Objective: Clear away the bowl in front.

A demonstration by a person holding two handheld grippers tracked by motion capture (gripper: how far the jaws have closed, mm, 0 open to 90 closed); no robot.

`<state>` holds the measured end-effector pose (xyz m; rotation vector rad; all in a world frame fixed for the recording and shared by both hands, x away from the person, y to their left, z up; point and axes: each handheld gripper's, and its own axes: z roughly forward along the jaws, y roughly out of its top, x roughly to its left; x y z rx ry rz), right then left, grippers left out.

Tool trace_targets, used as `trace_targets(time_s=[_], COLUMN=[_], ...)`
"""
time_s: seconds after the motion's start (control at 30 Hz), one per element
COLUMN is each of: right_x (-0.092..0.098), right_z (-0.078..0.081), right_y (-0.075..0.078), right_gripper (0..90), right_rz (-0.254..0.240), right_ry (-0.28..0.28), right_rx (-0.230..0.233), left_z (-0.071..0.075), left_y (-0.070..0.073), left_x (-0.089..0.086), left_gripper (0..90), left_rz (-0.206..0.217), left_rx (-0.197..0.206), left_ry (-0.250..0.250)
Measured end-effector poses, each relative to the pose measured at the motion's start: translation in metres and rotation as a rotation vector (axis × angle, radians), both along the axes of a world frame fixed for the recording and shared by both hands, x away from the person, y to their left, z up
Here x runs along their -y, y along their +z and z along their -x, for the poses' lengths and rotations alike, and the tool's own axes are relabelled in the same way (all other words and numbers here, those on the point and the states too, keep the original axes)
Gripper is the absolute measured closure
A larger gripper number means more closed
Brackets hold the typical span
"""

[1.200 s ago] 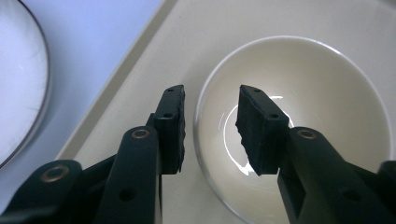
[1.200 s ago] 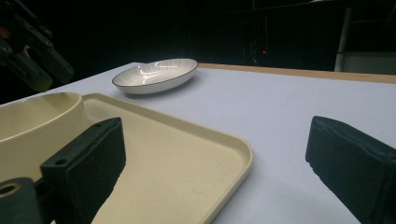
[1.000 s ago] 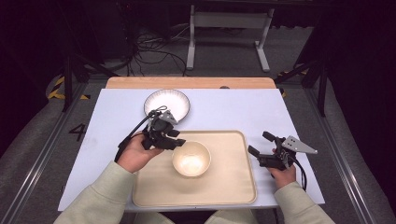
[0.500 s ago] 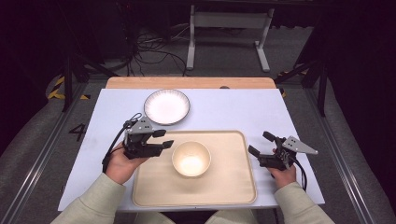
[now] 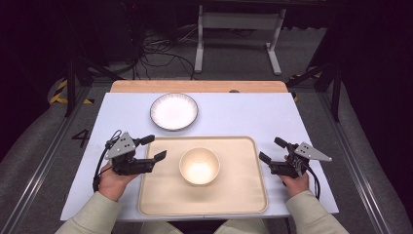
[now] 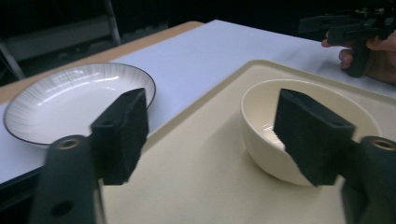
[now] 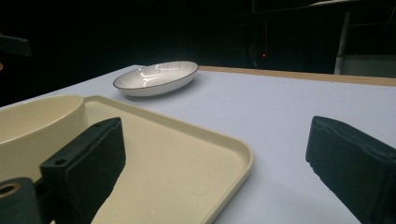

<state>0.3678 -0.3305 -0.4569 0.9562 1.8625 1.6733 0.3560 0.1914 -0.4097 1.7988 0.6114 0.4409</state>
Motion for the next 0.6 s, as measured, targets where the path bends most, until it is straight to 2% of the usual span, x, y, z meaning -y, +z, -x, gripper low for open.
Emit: trace_targets(time_s=[0.07,0.2,0.3,0.43,0.5,0.6], right_x=[0.0,0.0,0.0,0.0,0.0,0.0], right_z=[0.0,0.0,0.0,0.0,0.0,0.0], right_y=[0.0,0.0,0.0,0.0,0.0,0.0], right_gripper=[5.0,5.0,5.0,5.0,5.0,5.0], right_rz=[0.0,-0.001,-0.001,-0.001,0.0,-0.001], right_ry=[0.0,0.0,0.0,0.0,0.0,0.0], right_rx=[0.0,-0.001,0.0,-0.001,-0.001,0.0], left_z=[0.001,0.003,0.005,0.008,0.006,0.006], left_y=[-0.004,-0.016,-0.026,-0.039,-0.042,-0.047], left_x=[-0.006,-0.02,-0.029,-0.039,-0.041,-0.044], left_gripper=[21.8,10.5,2.8,0.4,0.1,0.3], left_rz=[0.025,0.077,0.09,0.108,0.105,0.139], left_rx=[-0.018,-0.043,-0.042,-0.031,-0.046,-0.058], left_ry=[-0.006,-0.02,-0.024,-0.011,-0.009,0.018])
